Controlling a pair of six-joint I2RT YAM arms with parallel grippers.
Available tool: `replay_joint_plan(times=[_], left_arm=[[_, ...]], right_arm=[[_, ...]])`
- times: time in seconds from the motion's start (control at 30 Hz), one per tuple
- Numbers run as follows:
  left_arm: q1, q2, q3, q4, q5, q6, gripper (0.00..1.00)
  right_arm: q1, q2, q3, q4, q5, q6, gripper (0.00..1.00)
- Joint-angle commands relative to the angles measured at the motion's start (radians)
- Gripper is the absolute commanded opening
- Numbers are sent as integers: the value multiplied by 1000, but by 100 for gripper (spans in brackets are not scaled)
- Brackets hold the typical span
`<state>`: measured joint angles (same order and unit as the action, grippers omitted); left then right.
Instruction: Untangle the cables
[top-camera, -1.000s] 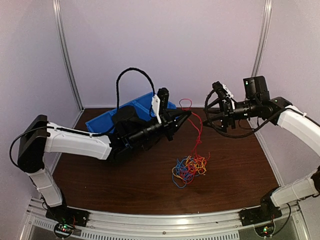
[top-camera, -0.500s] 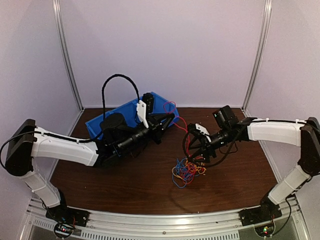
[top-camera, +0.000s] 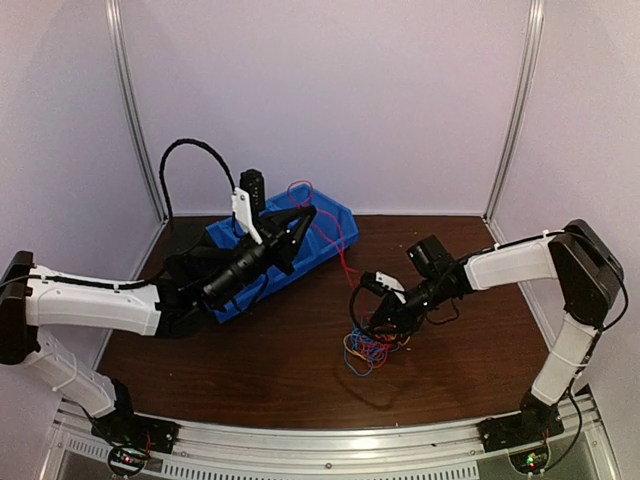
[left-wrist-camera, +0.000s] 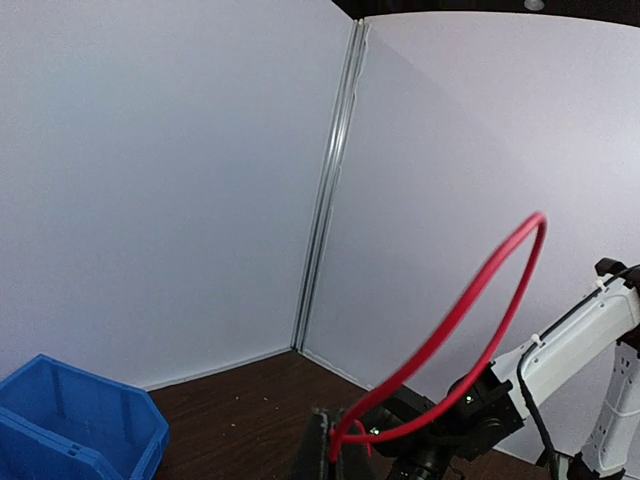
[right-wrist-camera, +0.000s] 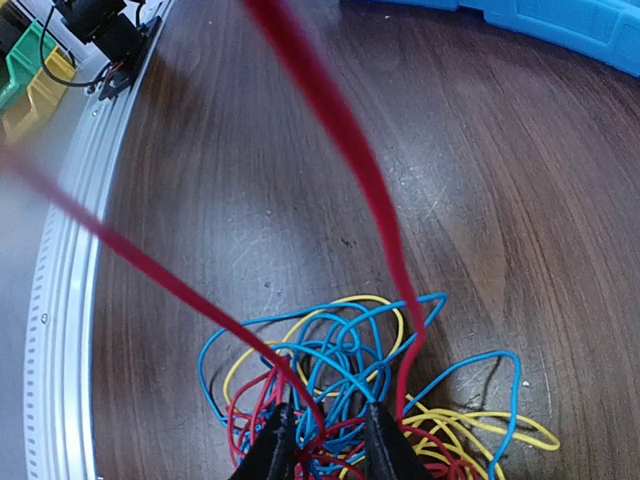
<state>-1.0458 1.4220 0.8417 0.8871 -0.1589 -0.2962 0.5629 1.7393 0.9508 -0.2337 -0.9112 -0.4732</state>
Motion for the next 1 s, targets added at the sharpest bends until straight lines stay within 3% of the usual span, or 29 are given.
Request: replay_joint_plan(times=[0.0, 0.13, 0.33, 0.53, 0.83, 0.97], left_arm=[[7, -87, -12, 2, -54, 39, 0], [6, -151, 72, -119, -65, 127, 0], [6, -199, 339, -364, -53, 244, 0], [7, -191, 578, -504, -21, 286, 0], [6, -202, 639, -545, -48, 299, 0], [6, -193, 615, -549, -26, 231, 0]], right_arm=[[2, 11, 6, 49, 74, 49, 18], [2, 40, 33, 19, 109, 64, 18], [2, 54, 41, 20, 123, 79, 18], [-1, 64, 51, 5, 138, 79, 20], [-12, 29, 41, -5, 124, 48, 20], [-12, -59, 65, -76, 93, -12, 27]])
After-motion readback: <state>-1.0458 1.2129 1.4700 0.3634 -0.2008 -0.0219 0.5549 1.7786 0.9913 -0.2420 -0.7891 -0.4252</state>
